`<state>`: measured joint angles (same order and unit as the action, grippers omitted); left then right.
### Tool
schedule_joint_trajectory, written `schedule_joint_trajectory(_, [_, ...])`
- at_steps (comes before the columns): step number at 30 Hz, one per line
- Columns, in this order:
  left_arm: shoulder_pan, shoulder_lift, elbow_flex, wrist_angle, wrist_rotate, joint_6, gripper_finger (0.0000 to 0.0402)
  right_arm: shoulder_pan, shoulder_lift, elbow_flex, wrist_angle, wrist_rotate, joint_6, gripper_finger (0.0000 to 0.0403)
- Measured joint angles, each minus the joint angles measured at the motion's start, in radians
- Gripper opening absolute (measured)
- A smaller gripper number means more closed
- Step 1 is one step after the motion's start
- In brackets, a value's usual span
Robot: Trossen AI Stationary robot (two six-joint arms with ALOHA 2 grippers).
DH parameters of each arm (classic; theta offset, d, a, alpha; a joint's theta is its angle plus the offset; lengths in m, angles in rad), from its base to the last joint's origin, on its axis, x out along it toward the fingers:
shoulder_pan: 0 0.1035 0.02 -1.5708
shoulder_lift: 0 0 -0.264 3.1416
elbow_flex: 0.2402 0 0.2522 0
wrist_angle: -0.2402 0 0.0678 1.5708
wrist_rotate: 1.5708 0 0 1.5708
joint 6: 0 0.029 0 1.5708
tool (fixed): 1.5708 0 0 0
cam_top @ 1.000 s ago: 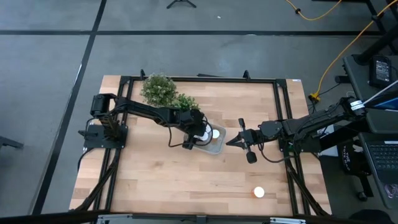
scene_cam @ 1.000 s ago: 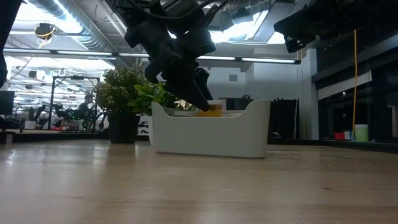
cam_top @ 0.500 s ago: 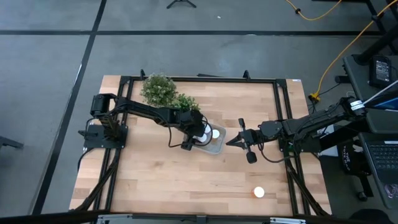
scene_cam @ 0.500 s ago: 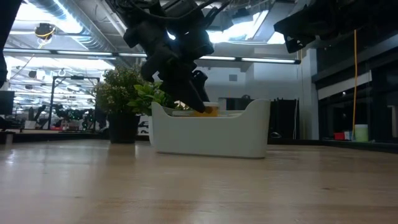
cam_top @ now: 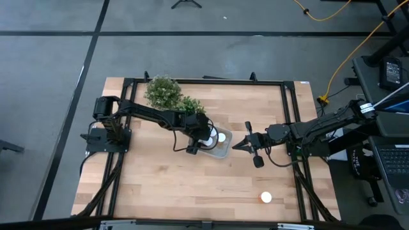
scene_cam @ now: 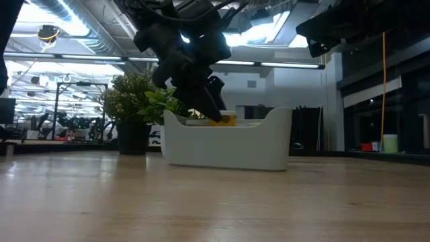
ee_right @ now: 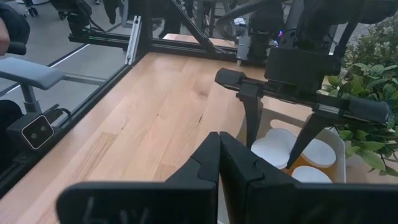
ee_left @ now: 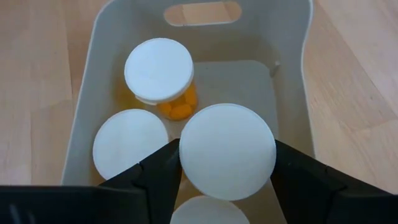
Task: Pick and place pill bottles into a basket
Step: Put the orange pill bottle into the grey bin
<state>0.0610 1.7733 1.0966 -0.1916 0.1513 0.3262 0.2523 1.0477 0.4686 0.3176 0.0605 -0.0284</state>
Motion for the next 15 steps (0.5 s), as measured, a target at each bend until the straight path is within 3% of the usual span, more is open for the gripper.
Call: schedule_joint_trajectory(15, [0.000, 0.023, 0.000, 0.007, -0.004, 0.002, 0.0221, 0.000, 0.000, 0.000, -0.001, 0.000, -0.001, 0.0010])
